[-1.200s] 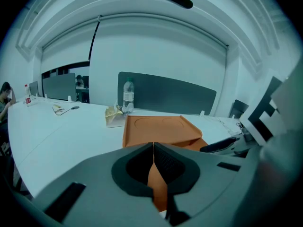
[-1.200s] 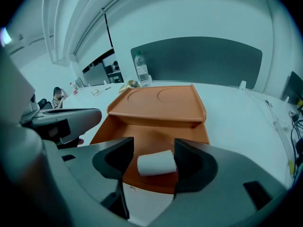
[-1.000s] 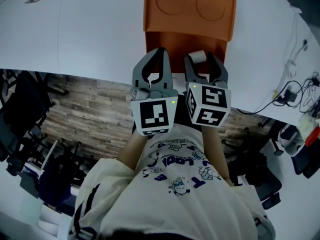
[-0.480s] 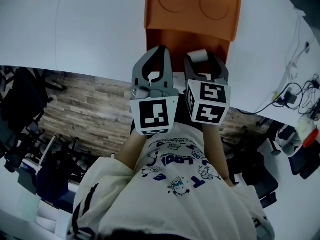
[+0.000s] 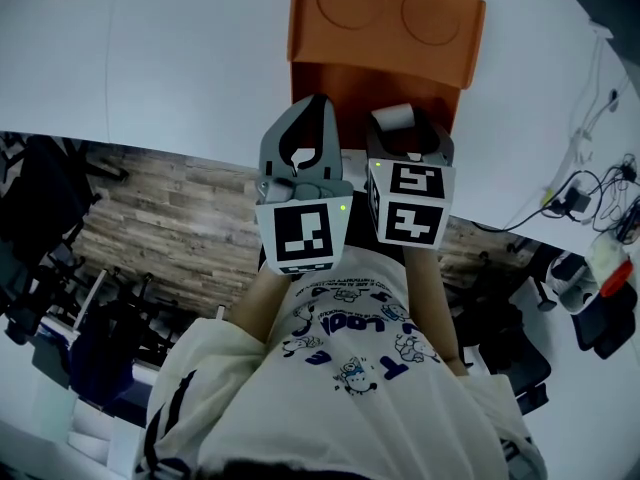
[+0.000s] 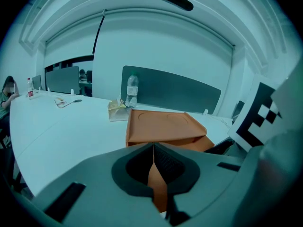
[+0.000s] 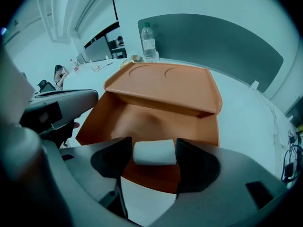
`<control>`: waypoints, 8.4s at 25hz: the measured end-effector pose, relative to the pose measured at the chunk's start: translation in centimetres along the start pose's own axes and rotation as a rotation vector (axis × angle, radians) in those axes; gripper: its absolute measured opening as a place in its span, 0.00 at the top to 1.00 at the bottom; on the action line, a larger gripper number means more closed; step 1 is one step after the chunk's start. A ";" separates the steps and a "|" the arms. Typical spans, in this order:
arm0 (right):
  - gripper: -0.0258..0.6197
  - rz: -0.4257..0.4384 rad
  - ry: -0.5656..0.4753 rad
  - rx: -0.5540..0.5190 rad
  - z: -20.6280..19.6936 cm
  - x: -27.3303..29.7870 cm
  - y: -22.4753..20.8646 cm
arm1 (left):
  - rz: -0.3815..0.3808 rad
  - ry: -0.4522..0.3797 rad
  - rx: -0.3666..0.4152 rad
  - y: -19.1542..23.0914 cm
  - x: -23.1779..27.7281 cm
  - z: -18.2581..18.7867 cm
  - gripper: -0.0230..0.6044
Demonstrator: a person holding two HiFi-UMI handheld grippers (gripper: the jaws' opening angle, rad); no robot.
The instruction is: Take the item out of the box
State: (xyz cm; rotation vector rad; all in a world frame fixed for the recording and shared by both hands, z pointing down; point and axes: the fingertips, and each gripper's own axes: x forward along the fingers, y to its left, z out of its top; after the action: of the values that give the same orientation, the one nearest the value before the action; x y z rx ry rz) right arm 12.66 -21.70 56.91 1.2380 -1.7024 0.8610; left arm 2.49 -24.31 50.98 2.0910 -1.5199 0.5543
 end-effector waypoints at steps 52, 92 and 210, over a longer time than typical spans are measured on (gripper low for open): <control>0.52 -0.005 0.114 0.045 -0.3 1.2 -0.9 | 0.015 0.012 -0.033 1.4 0.3 0.3 0.93; 0.52 -0.042 -0.221 0.081 5.8 -8.8 0.4 | 0.024 -0.201 0.038 -0.4 -6.1 7.9 0.93; 0.52 -0.008 -1.030 -0.005 18.5 -25.8 2.5 | 0.143 -0.583 0.091 -0.2 -14.5 22.1 0.93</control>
State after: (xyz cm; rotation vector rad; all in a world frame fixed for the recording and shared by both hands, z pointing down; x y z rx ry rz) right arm 10.07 -27.46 25.71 1.8481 -2.4522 0.1617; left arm -0.76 -26.70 24.88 2.3531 -2.0006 0.0499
